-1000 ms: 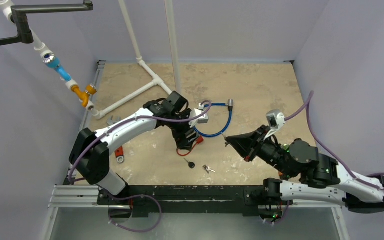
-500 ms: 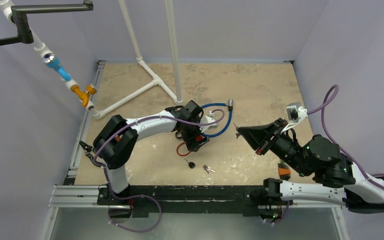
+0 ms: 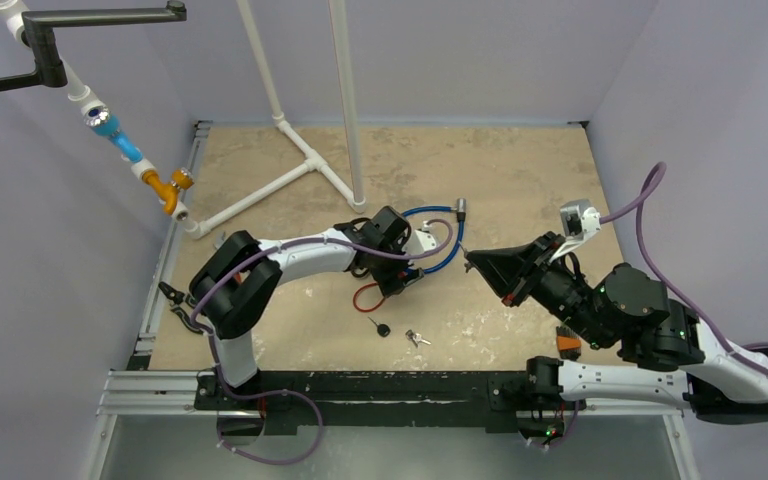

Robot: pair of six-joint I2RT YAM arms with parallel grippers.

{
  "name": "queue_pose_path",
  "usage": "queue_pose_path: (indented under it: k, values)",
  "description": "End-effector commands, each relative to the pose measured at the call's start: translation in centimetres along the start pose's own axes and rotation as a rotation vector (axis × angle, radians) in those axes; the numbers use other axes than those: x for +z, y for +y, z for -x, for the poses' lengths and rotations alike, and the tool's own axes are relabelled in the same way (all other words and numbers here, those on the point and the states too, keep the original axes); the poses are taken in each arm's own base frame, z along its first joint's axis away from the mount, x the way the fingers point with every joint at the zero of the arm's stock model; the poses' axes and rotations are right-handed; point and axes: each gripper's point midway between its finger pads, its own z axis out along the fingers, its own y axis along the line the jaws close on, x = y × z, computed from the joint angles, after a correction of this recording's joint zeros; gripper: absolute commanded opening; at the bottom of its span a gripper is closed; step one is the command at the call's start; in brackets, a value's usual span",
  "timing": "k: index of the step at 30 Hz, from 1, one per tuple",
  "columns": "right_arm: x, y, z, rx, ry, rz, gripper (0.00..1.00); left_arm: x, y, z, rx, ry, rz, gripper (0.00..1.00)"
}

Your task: Unlock with the key

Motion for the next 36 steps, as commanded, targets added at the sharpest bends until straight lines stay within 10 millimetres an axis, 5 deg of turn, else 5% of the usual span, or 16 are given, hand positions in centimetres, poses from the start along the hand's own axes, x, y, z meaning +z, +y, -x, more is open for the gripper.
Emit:
queue_pose_path:
  k: [1,10,22,26,30,36]
  values:
    - [-0.5,0.3,1.9,0.019,-0.047,0.012,0.00,1.1,-0.7,-0.6,0.024,0.006,0.009,0.74]
    - [-0.5,0.6,1.9,0.020,-0.045,0.025,0.00,2.1,-0.9,-0.5,0.061,-0.022,0.020,0.57]
    - [-0.3,1.4,1.9,0.009,-0.023,0.047,0.00,2.7,-2.0,-0.1,0.062,-0.045,-0.075,0.55]
    - [-0.3,1.4,2.0,0.012,-0.025,0.048,0.00,2.7,-2.6,-0.4,0.065,-0.036,-0.134,0.36]
    - [-0.3,1.4,2.0,0.012,-0.025,0.045,0.00,2.4,-2.9,-0.7,0.055,-0.050,-0.169,0.28]
    - [-0.3,1.0,1.8,0.007,-0.021,0.028,0.00,0.2,-4.5,-0.7,0.037,-0.058,-0.284,0.01]
